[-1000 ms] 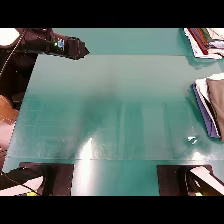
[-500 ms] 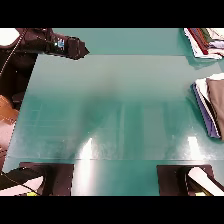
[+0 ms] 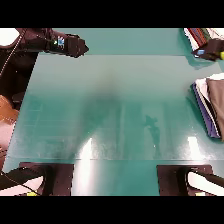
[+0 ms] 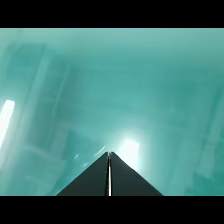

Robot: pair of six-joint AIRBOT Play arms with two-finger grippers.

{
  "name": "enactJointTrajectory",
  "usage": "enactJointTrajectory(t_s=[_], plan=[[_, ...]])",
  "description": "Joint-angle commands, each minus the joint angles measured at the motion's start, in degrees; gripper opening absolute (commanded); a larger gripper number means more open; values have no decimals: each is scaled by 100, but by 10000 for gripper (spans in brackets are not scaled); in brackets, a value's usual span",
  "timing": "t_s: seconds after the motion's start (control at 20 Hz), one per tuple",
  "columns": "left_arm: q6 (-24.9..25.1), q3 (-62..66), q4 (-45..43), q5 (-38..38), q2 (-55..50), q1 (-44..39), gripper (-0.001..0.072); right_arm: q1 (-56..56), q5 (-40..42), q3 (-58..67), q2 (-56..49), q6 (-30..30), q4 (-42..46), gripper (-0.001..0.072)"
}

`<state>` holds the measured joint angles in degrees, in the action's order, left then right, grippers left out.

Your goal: Fold the shirts.

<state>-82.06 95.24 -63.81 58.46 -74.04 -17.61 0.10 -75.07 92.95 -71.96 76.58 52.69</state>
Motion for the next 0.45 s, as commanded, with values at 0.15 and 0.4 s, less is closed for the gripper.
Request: enactJointTrajectory(t_s=[0.15,0.4], plan=[[-2,4,-2,-101,2,-2,26,474,-13,306,-271,-9,-11,20],[-2,4,-2,-101,0,-2,26,363,-63,306,-271,-9,-20,20]])
